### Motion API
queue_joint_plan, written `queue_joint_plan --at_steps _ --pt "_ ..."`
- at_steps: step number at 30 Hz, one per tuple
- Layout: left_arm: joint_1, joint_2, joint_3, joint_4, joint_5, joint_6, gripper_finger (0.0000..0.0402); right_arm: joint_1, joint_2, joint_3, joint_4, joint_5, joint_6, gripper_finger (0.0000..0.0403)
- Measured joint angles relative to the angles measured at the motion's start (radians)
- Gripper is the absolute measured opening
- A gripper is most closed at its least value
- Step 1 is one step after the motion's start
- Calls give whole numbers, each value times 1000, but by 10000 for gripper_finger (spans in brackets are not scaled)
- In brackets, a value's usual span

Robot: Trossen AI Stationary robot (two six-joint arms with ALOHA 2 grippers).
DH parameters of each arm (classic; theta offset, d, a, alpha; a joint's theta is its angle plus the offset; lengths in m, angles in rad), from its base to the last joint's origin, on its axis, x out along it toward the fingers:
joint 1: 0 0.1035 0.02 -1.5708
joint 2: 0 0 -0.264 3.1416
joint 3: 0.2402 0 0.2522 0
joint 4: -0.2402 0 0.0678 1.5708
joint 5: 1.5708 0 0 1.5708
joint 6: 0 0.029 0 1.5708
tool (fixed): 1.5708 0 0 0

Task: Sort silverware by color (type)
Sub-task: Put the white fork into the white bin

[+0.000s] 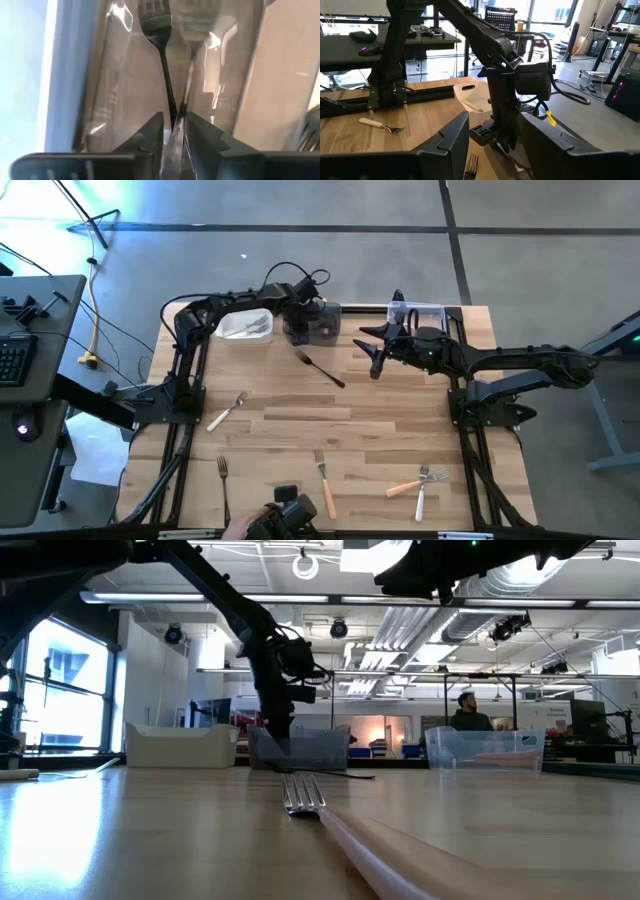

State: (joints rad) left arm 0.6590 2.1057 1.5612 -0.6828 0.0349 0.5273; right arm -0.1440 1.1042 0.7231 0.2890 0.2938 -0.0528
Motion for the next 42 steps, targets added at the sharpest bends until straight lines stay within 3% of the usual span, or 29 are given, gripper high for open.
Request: queue_joint_plan --at_steps 7,10,13,16,19,23,27,32,42 --pt "-1 -59 0 -3 -52 -19 135 0 0 0 -10 18 -5 180" --pt "0 -116 0 0 -62 -55 130 0 0 0 -33 73 -24 179" --pt "3 -187 -21 32 4 -100 104 0 0 0 -66 101 -32 165" --pt "2 -275 -136 128 53 -147 63 -7 1 0 -99 107 -9 130" --pt "2 -391 -329 330 53 -213 18 -35 36 0 -115 80 71 77" --pt "3 -555 -590 598 56 -314 9 -73 132 0 -100 23 98 10" --pt "-2 -696 -767 705 59 -356 8 -120 245 33 -104 -61 130 17" --pt "-6 -801 -894 741 61 -412 2 -176 368 103 -129 -120 135 3" --pt "-5 -829 -1069 967 147 -511 1 -292 566 258 -190 -119 116 1"
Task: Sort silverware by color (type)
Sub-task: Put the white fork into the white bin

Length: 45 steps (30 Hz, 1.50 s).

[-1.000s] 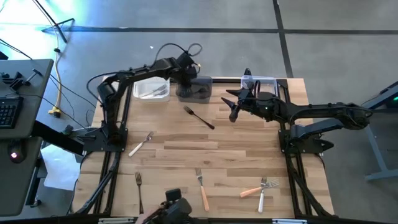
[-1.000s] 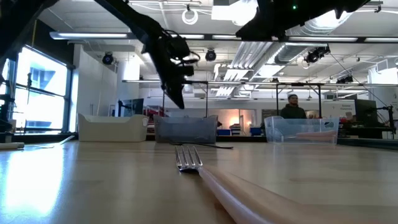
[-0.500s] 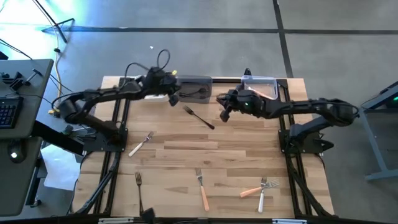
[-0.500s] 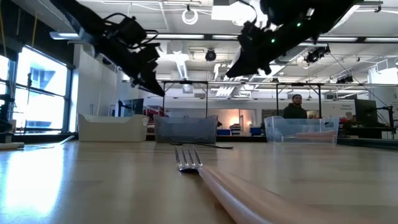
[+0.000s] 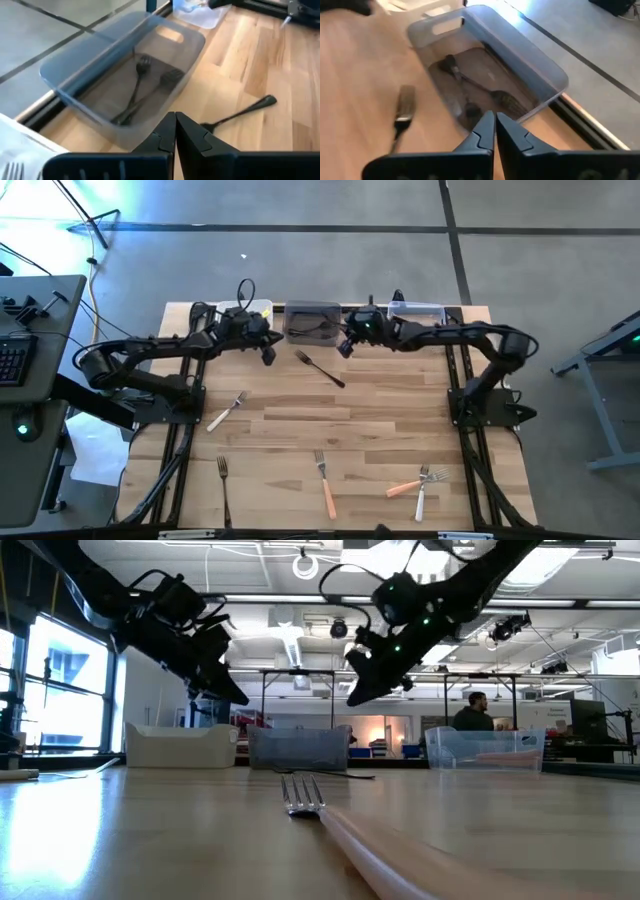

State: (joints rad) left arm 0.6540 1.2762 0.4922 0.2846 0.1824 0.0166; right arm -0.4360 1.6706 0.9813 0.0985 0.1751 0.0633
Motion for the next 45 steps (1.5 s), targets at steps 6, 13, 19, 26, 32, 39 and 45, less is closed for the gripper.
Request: queue_joint_plan --at_steps 6,13,19,26,32,39,45 --pt "0 2 -26 -2 -10 -7 0 -62 118 122 -13 -46 -43 0" --pt "0 12 -26 -9 -21 19 0 -135 218 220 -71 -120 -63 0" --pt "0 24 -26 -10 -39 19 0 -170 237 237 -76 -120 -63 0" --pt "0 24 -26 -10 -43 20 0 -197 237 237 -72 -115 -60 0" --pt "6 24 -26 -10 -43 30 0 -215 236 237 -66 -73 -62 0" --pt "22 2 46 -229 -44 36 0 -223 127 233 -95 -71 -119 0" --pt "-85 -71 165 -658 -75 -28 0 -206 -34 71 3 -81 -121 0"
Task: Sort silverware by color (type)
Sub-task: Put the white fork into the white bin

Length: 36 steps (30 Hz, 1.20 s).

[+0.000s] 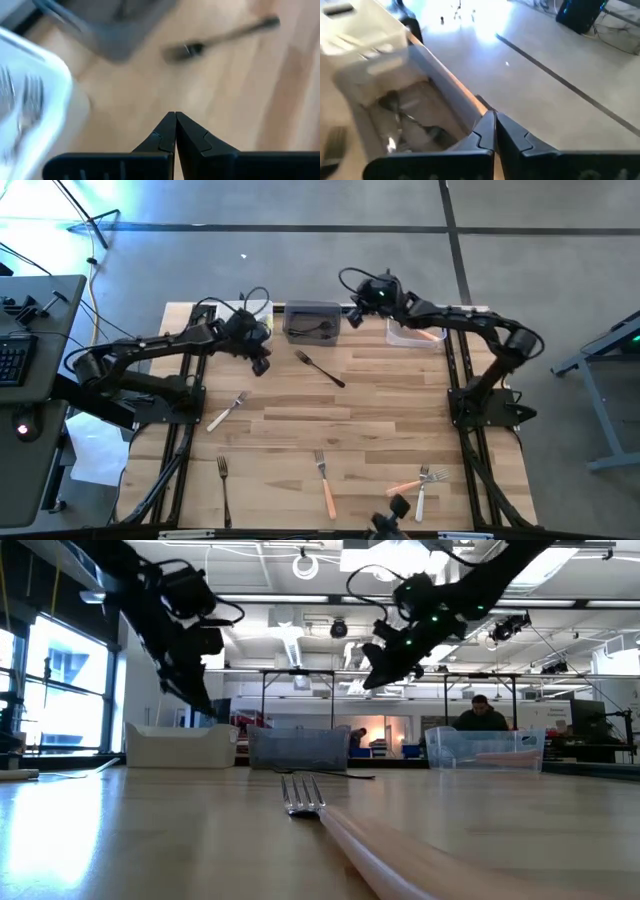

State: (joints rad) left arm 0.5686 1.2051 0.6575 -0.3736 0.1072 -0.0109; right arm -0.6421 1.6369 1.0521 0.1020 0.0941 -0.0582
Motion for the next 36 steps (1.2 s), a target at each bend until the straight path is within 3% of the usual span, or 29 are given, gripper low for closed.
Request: queue_joint_plan --at_steps 4,9,11,14,21,29,36 --pt "-123 -50 75 -305 -99 -102 0 38 -91 -195 246 -50 69 0" --pt "-268 -94 145 -622 -121 -337 0 137 -188 -388 552 -55 96 0" --pt "-327 -101 148 -717 -120 -434 0 166 -206 -414 643 -69 37 0" --pt "-409 -98 120 -839 -115 -551 0 169 -245 -405 635 -96 -4 0" --pt "-536 -97 31 -791 11 -748 24 172 -254 -398 611 -121 -7 0" --pt "-564 -93 -56 -613 -5 -866 105 172 -251 -398 568 -129 -3 0" --pt "-563 -90 -192 -489 -32 -928 131 172 -251 -398 567 -129 -4 0"
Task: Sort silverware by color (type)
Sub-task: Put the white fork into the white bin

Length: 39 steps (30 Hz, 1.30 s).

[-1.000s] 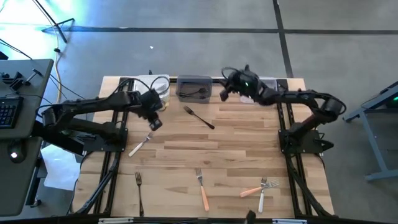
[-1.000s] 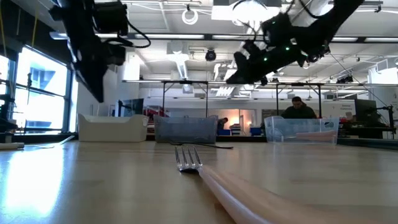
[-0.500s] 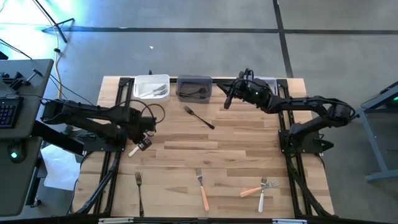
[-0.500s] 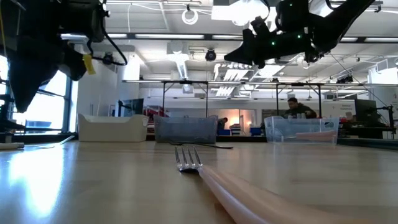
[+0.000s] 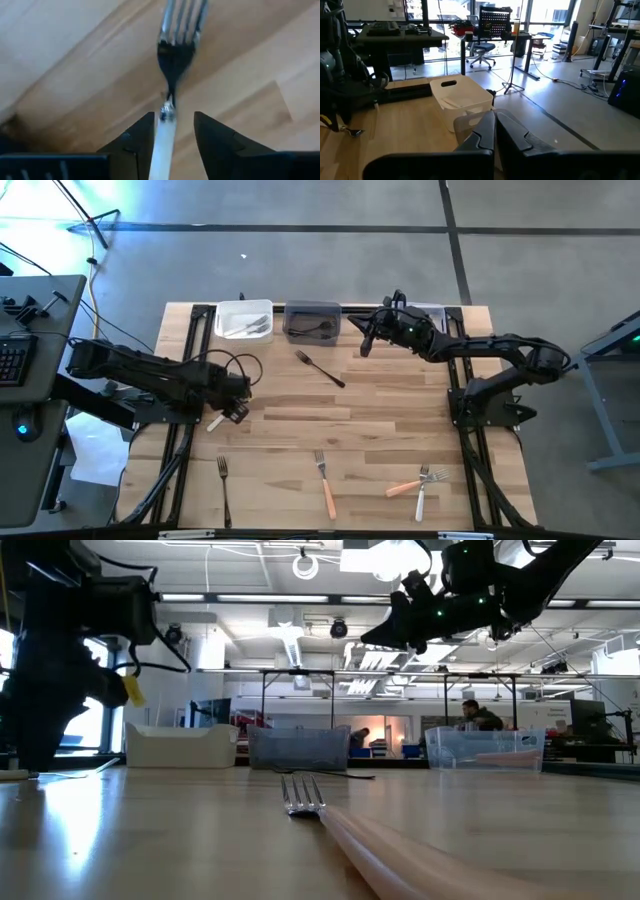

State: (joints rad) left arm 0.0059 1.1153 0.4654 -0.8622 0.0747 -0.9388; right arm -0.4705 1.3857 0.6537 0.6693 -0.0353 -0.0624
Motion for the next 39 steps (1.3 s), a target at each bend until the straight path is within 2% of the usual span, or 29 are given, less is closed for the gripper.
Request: queue_joint_plan --at_steps 7,11,14,23,27,30,34,39 --pt "4 0 -15 55 -89 44 131 0 0 0 2 0 -1 0" --pt "19 16 -15 51 -96 50 125 0 0 0 4 0 0 0" --pt "20 35 -15 56 -64 62 112 0 0 0 4 0 1 0" --pt "7 96 -11 59 -67 95 75 0 0 0 4 0 -6 0" --pt "9 96 -1 62 -64 116 40 0 0 0 4 0 -6 0" --pt "25 101 27 43 -58 155 9 0 0 0 4 0 -6 0" --pt "72 98 66 37 -58 229 6 0 0 0 4 0 -6 0" --pt "187 97 132 10 -58 368 3 0 0 0 3 0 -6 0"
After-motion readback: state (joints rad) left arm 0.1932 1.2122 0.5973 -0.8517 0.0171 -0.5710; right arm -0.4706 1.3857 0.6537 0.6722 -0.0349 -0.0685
